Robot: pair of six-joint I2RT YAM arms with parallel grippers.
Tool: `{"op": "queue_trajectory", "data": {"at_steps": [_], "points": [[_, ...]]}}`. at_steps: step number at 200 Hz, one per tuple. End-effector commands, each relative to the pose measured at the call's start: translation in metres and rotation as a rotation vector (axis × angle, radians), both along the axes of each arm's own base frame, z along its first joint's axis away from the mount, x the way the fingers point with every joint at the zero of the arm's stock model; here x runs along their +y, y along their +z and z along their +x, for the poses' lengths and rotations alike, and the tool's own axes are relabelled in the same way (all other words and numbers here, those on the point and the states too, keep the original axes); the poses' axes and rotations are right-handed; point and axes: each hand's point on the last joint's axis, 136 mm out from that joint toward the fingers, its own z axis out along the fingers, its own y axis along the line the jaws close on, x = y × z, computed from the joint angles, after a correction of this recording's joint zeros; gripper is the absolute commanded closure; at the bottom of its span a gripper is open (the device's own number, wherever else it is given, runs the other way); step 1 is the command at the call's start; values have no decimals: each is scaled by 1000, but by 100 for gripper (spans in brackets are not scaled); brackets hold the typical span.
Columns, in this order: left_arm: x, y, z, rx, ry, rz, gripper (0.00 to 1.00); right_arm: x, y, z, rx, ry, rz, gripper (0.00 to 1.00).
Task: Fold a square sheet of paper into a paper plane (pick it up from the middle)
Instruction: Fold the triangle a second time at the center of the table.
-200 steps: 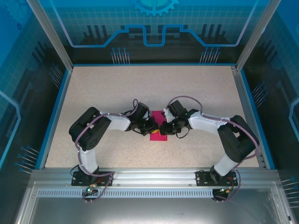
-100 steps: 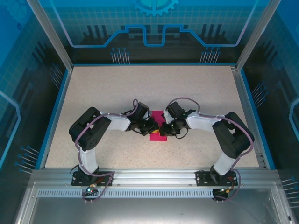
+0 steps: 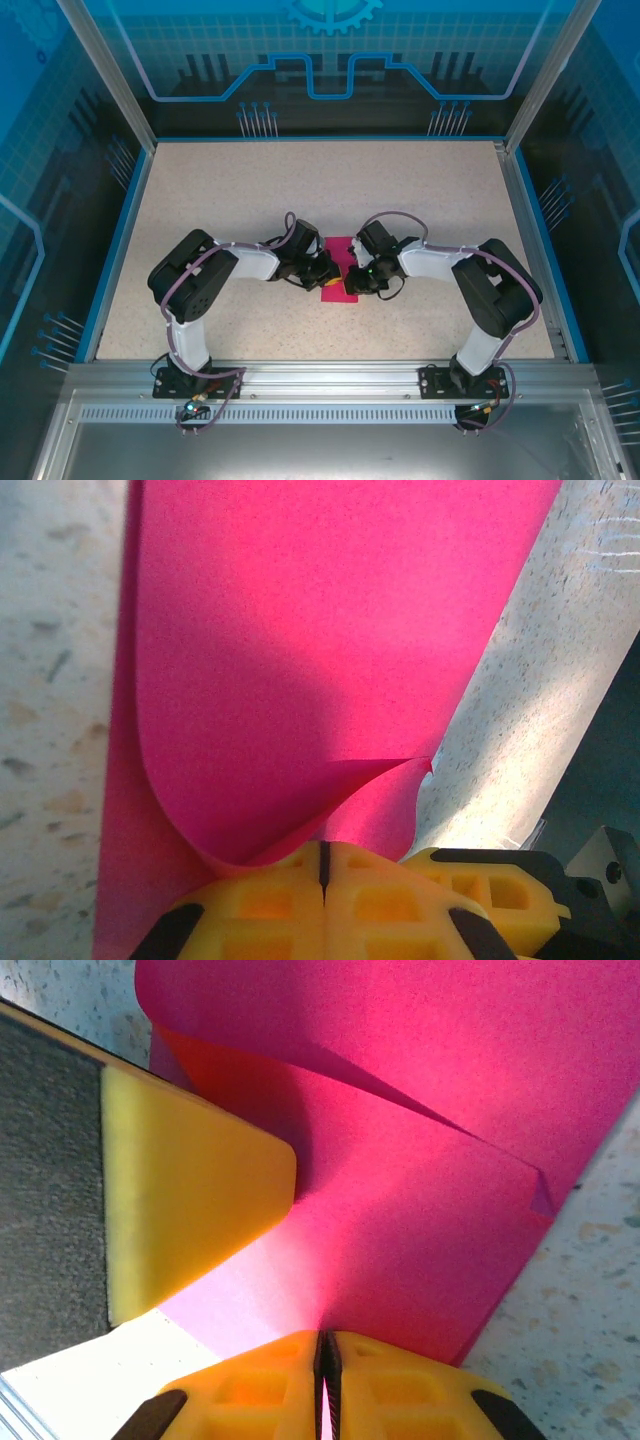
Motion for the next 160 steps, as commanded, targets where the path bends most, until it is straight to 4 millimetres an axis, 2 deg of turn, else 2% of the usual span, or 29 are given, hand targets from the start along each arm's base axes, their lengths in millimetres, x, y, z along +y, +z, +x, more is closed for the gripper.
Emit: {"op": "queue_trajectory", "data": {"at_steps": [1, 18, 44, 68, 89, 124, 160], "points": [[12, -29, -10, 43, 16, 84, 98, -27, -17, -19, 67, -9, -113, 87], [11, -27, -10, 41, 14, 79, 98, -22, -4, -17, 44, -4, -77, 87], [11, -28, -10, 42, 15, 82, 98, -2, 23, -16, 20, 15, 49, 86], [11, -27, -9, 40, 15, 81, 98, 12, 34, -16, 15, 24, 115, 86], [10, -27, -9, 40, 14, 79, 98, 16, 27, -17, 33, 28, 107, 86], [9, -26, -9, 39, 12, 80, 98, -10, 0, -18, 62, -8, -24, 86], [11, -27, -9, 41, 11, 88, 98, -32, -16, -24, 108, -40, -59, 86]]}}
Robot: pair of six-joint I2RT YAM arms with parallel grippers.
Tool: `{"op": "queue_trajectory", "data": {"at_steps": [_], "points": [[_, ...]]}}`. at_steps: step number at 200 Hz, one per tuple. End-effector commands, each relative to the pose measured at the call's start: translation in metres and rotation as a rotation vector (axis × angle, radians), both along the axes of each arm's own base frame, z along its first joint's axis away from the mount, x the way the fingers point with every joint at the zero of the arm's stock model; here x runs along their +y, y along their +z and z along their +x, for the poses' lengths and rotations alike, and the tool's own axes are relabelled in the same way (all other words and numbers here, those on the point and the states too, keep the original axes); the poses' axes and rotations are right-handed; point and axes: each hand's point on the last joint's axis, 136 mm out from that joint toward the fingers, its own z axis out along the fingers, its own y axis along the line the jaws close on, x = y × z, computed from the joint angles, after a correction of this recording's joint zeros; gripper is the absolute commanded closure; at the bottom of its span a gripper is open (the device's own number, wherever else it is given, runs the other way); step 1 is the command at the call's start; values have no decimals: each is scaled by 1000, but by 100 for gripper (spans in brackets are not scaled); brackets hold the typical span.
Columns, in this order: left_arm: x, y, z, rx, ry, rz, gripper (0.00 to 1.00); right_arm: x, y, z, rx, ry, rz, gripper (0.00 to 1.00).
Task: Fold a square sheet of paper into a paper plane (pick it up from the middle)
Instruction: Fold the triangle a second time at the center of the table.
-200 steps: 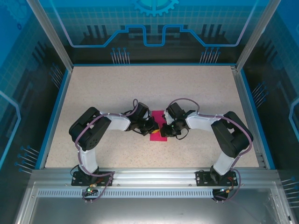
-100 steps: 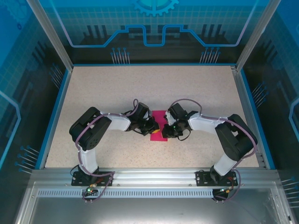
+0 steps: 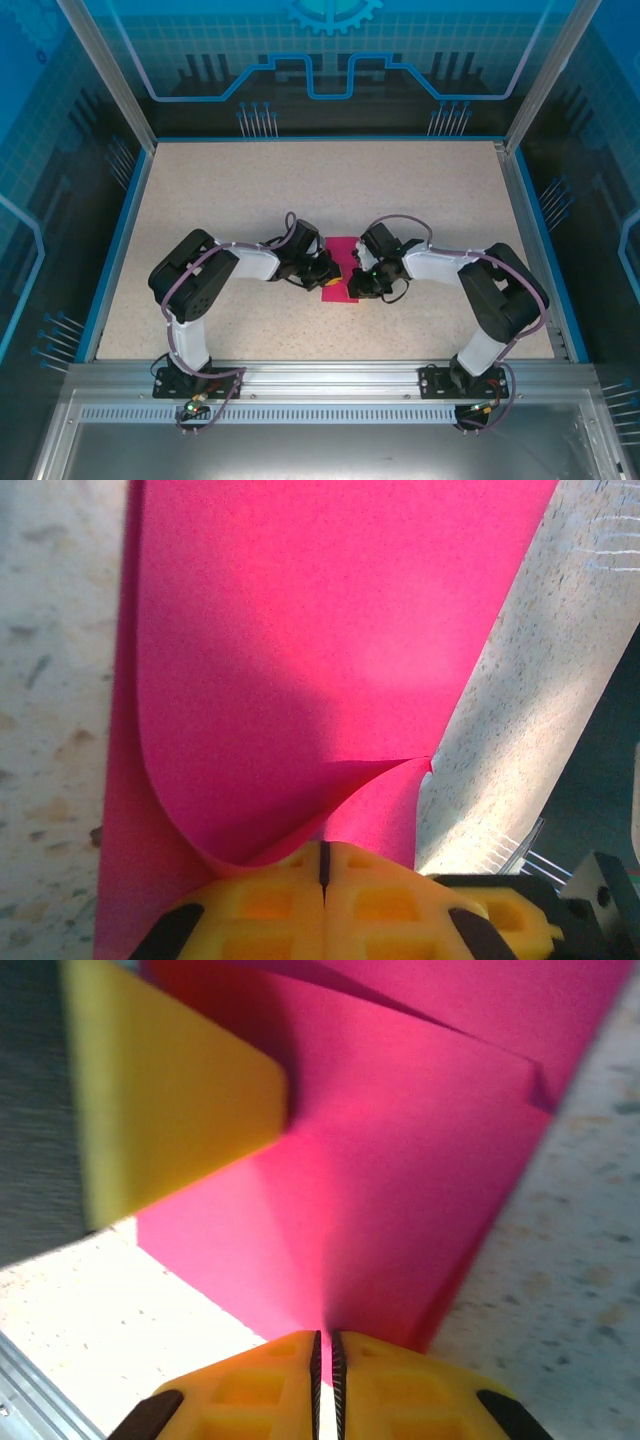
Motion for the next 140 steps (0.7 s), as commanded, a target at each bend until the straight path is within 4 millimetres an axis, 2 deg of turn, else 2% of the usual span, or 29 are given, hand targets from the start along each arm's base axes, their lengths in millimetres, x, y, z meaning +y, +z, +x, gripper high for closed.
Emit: {"op": "queue_trajectory", "data": {"at_steps": [1, 30, 75, 140], "points": [[12, -27, -10, 46, 13, 93, 98, -22, -18, -11, 62, -18, -66, 86], [14, -29, -11, 47, 14, 104, 98, -26, -23, -22, 97, -11, -64, 86], [15, -31, -12, 49, 15, 110, 98, -21, -18, -29, 118, -12, 2, 85], [16, -33, -11, 52, 20, 114, 98, -30, -21, -43, 166, -27, 9, 83]]}}
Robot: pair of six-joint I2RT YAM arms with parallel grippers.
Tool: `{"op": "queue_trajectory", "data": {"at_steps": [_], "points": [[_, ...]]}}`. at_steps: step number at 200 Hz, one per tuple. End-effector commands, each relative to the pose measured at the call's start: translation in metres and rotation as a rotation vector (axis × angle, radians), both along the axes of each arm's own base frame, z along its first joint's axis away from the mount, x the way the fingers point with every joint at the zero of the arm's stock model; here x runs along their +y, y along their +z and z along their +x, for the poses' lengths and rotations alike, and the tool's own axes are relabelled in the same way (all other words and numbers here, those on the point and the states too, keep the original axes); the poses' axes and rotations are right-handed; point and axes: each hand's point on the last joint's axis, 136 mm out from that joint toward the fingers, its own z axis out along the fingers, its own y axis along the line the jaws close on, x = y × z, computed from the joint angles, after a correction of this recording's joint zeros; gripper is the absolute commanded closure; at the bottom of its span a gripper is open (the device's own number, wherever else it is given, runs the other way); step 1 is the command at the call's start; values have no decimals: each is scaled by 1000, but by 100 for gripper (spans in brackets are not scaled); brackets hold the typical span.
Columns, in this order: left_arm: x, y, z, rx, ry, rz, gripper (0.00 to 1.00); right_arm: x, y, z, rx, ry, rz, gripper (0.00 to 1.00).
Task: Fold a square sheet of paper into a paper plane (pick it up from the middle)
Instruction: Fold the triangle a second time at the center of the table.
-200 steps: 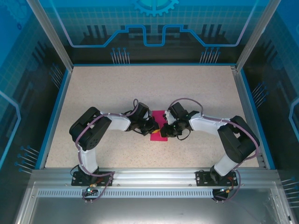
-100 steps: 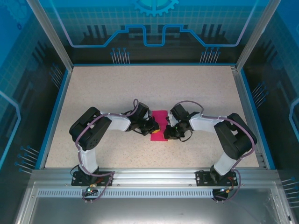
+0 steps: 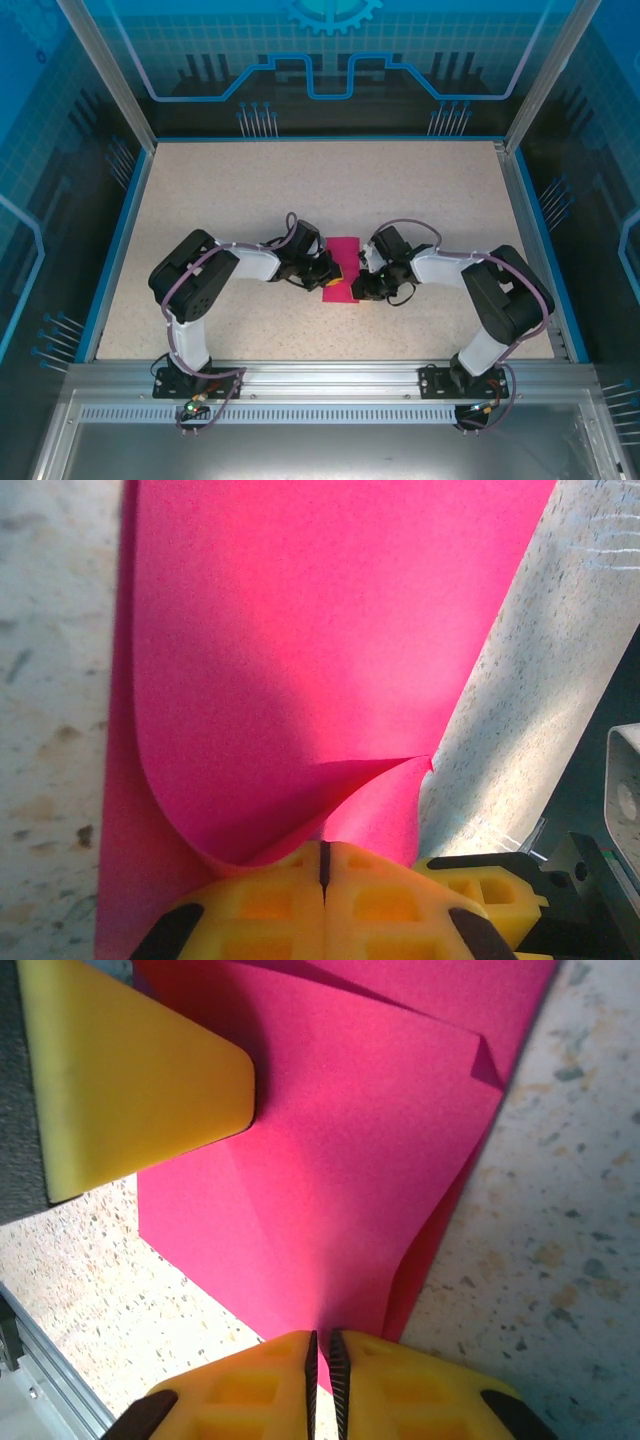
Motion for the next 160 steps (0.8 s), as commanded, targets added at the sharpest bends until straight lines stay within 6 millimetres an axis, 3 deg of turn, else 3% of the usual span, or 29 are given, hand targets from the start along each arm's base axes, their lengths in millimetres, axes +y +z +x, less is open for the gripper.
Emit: {"op": "queue_trajectory", "data": {"at_steps": [1, 103, 126, 160], "points": [[17, -33, -11, 58, 22, 110, 98, -24, -19, -38, 159, -7, -79, 84], [17, -33, -12, 58, 18, 108, 98, -39, -17, -43, 158, -6, -133, 83], [17, -33, -12, 59, 17, 108, 98, -33, -1, -33, 111, -23, -98, 84], [16, -31, -11, 54, 15, 103, 98, -9, 38, -11, 21, -41, 40, 85]]}}
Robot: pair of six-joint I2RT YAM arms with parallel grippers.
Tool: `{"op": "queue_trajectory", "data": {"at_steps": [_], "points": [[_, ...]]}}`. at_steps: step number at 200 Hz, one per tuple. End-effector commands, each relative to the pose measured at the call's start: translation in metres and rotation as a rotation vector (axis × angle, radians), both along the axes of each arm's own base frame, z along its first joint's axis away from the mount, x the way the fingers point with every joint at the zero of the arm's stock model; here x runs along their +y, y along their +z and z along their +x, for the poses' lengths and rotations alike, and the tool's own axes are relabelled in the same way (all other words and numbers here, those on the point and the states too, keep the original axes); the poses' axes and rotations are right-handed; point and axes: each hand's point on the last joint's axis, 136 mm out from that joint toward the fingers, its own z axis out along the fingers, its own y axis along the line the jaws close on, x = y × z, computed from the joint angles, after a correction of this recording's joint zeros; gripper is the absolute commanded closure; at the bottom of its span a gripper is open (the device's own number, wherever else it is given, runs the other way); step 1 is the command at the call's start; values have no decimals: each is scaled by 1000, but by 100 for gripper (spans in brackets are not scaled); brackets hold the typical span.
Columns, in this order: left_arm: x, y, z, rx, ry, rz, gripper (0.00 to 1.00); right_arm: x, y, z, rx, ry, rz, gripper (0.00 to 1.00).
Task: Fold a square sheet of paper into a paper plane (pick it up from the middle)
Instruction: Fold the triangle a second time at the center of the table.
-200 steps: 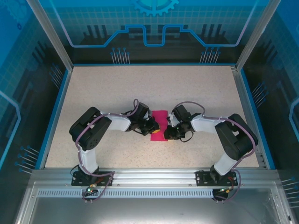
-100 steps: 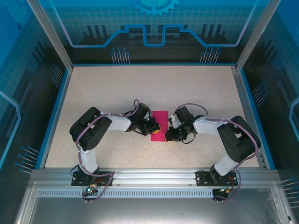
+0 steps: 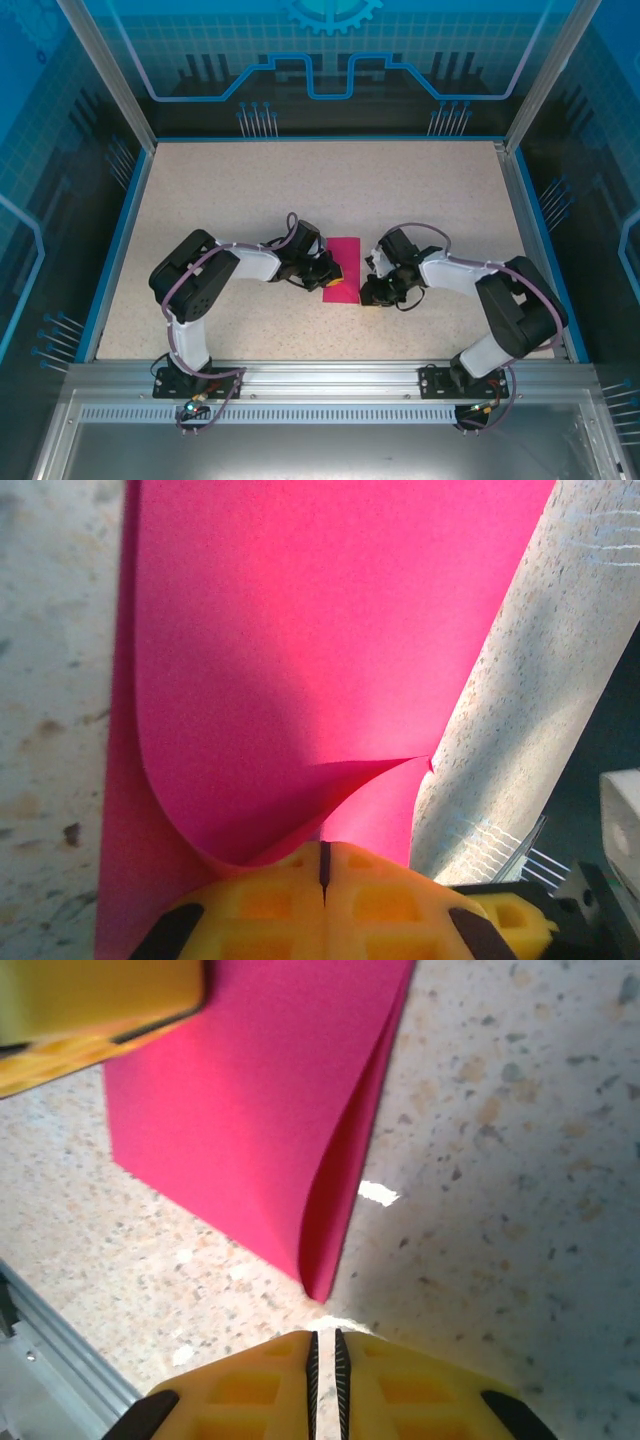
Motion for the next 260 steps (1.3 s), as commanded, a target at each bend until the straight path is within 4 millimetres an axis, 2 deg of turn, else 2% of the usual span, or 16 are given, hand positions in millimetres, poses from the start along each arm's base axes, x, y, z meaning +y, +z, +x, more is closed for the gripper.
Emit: {"op": "queue_trajectory", "data": {"at_steps": [1, 24, 49, 77, 108, 132, 160, 181, 203, 225, 260], "points": [[16, -31, -11, 56, 18, 103, 98, 10, 26, 9, -20, -27, 70, 85], [15, -29, -9, 50, 16, 97, 98, 33, 37, 20, -28, -10, 134, 84], [13, -27, -8, 49, 16, 90, 98, 46, 25, 29, -10, -2, 100, 84], [12, -25, -8, 46, 14, 84, 98, 36, 0, 32, 23, -31, 26, 85], [9, -21, -5, 30, 9, 69, 95, 14, -24, 23, 81, -57, -20, 85], [4, -8, 0, -11, -3, 39, 89, 2, -37, 13, 122, -70, -42, 85], [-6, 17, 8, -74, -17, -25, 80, 1, -41, 8, 140, -78, -26, 86], [-11, 33, 10, -98, -23, -69, 79, 1, -40, 9, 138, -81, -26, 86], [-16, 40, 11, -112, -27, -102, 78, 2, -38, 11, 133, -79, -25, 86], [-20, 39, 14, -116, -29, -110, 78, 1, -40, 11, 136, -79, -32, 86], [-14, 15, 15, -81, -12, -45, 79, 0, -43, 10, 144, -78, -42, 87]]}}
